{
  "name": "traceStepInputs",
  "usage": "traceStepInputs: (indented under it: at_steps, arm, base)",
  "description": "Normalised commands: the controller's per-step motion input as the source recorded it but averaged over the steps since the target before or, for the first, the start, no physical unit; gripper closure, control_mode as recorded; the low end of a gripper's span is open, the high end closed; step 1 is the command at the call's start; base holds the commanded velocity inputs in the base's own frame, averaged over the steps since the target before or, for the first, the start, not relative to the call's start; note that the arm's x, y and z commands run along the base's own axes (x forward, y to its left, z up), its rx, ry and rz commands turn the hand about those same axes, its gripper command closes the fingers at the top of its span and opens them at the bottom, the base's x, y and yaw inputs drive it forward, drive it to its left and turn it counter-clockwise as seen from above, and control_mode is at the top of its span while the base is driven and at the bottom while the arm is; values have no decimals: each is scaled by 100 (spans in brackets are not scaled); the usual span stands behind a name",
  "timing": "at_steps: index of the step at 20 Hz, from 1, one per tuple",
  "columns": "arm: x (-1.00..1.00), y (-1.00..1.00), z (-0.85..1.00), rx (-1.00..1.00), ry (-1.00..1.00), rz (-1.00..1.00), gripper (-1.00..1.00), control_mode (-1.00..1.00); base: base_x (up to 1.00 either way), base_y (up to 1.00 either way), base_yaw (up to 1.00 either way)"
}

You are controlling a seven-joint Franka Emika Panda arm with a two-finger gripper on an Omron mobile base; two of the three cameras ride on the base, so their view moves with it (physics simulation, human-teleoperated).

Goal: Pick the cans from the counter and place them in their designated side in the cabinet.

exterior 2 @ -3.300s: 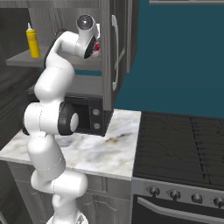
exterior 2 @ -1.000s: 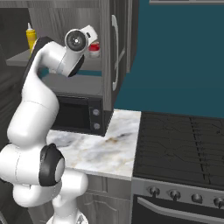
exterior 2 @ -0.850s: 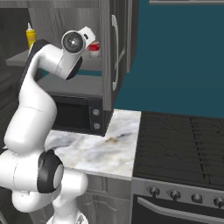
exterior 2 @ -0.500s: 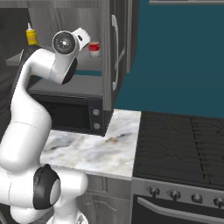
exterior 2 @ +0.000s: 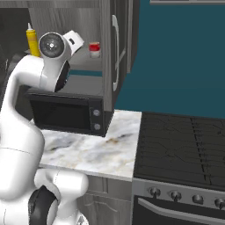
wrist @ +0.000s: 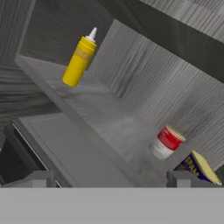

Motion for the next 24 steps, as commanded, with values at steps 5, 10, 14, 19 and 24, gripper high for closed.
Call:
traceStepInputs:
  at_steps: [5, 10, 14, 19, 24]
  arm:
    - [-49, 7, -8, 4, 1, 0, -100, -100]
    - [-41, 11, -7, 11, 5, -4, -100, -100]
    - [-42, 10, -10, 10, 9, -7, -100, -100]
    - [-43, 9, -14, 6, 11, -5, -100, -100]
    - [-54, 6, -17, 3, 10, -2, -100, -100]
  base:
    - [0, 0, 0]
    - [0, 0, 0]
    - [0, 0, 0]
    - [0, 0, 0]
    - [0, 0, 0]
